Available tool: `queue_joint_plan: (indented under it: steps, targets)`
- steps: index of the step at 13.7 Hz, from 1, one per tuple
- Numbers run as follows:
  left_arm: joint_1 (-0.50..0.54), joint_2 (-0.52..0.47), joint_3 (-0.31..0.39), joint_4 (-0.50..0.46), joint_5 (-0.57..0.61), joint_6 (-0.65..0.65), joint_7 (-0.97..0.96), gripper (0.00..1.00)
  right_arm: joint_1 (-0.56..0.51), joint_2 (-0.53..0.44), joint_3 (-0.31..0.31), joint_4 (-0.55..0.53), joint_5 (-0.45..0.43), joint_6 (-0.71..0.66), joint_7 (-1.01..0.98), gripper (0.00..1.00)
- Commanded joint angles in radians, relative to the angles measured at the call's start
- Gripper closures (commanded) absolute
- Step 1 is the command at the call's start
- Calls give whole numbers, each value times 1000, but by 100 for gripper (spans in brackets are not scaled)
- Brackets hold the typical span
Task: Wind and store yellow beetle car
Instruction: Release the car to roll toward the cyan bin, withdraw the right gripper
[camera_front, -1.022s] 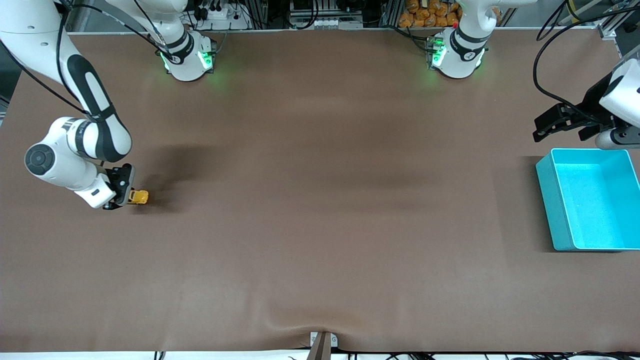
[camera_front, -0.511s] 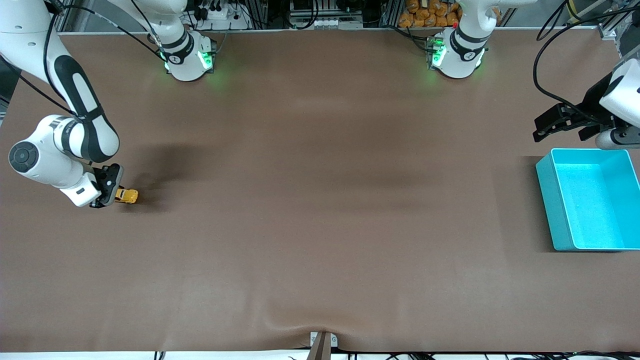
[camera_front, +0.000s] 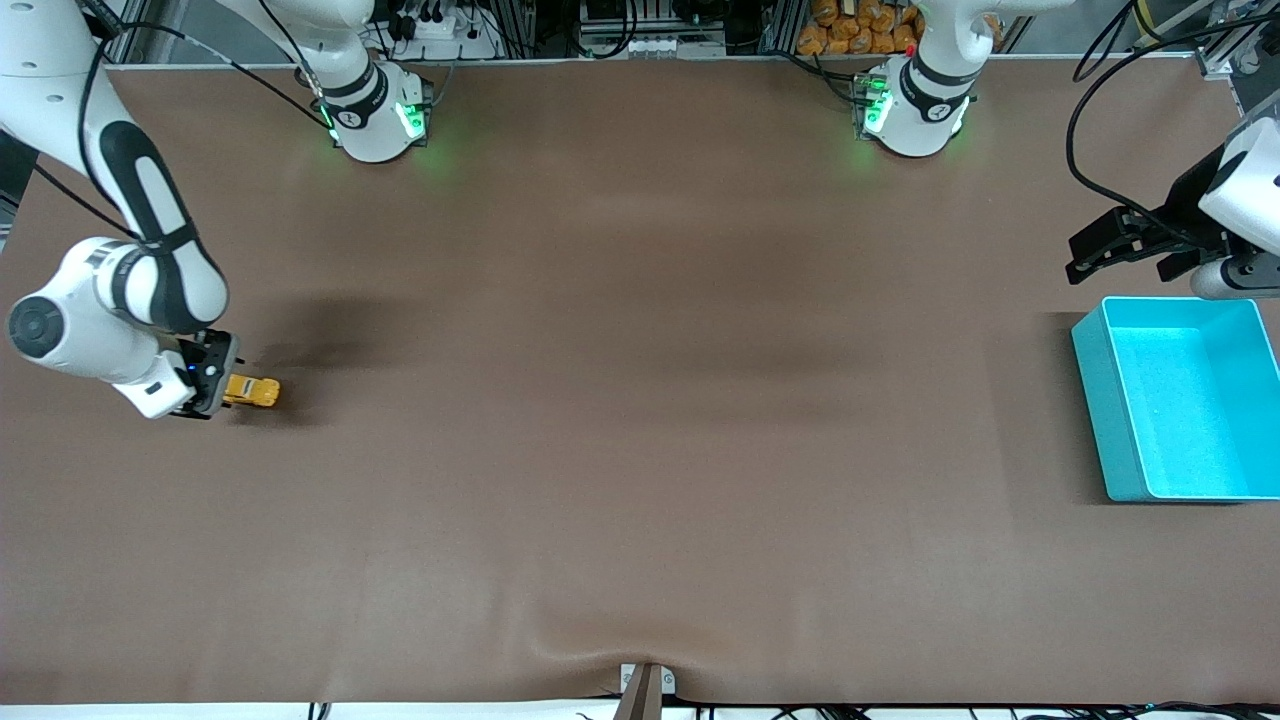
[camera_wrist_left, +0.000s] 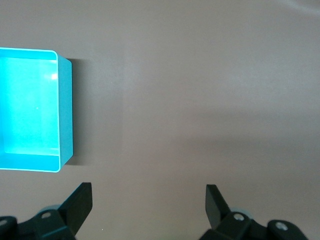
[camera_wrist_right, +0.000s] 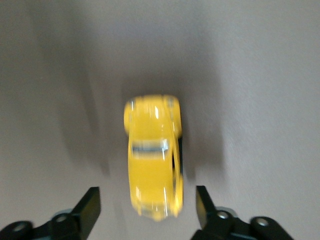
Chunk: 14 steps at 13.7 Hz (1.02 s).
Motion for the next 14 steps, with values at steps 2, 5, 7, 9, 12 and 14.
queue_joint_plan:
  steps: [2, 5, 7, 9, 12, 14]
  targets:
    - [5, -3, 2, 1, -23, 1, 12, 0, -45, -31, 14, 44, -11, -78, -9, 0]
    - [6, -3, 2, 1, -23, 1, 12, 0, -57, -31, 16, 44, -5, -76, -11, 0]
    - [6, -3, 2, 1, -23, 1, 12, 0, -56, -31, 17, 50, -4, -76, -11, 0]
    - [6, -3, 2, 1, -23, 1, 12, 0, -53, -31, 19, 63, -2, -76, -9, 0]
    - [6, -5, 2, 1, -23, 1, 12, 0, -46, -31, 20, 85, -1, -76, -9, 0]
    - [6, -3, 2, 1, -23, 1, 12, 0, -43, -31, 20, 99, -1, -76, -9, 0]
